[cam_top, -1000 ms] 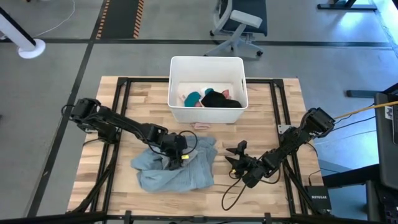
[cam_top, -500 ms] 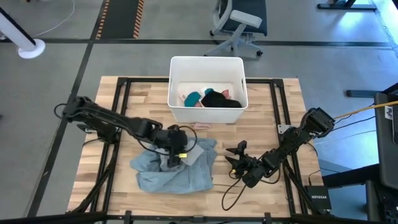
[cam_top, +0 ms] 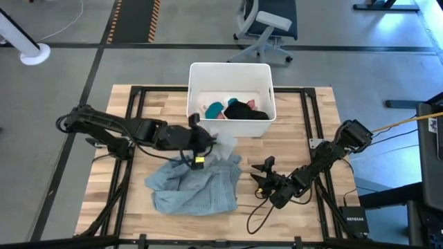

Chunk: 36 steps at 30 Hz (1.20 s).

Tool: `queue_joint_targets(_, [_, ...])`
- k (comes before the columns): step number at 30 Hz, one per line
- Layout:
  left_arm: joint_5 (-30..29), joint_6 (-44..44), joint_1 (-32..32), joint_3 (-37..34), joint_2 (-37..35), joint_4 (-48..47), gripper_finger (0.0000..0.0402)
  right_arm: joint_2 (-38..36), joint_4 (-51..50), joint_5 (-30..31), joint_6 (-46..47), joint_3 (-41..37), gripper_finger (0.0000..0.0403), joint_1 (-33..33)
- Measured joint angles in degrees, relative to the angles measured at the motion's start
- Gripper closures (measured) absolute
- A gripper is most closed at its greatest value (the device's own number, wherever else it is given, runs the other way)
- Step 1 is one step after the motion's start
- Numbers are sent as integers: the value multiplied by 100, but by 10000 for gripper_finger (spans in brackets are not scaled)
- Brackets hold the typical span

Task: Sort clothes
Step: Put the gray underwear into the white laundry bin

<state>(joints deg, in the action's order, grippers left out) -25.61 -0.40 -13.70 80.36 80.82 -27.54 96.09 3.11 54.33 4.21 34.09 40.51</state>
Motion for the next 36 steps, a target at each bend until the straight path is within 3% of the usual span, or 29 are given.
queue_joint_targets(8, [-279,1547,641,87,-2,1484,387,0,-4,1,-2,0,178,0])
queue_joint_targets(14, [-401,1867,1578,87,-2,1864,387,0,-6,0,-2,0,178,0])
queue_joint_targets(24, [-374,1089,2872,72,-2,1581,386,0,-9,-16,-1,0,178,0])
queue_joint_targets(29, [181,455,3117,69,0,1289,380,0,-9,-107,-2,0,178,0])
queue_joint_targets(36, [274,-81,3275,69,0,833,302,0,-9,-105,-2,0,178,0])
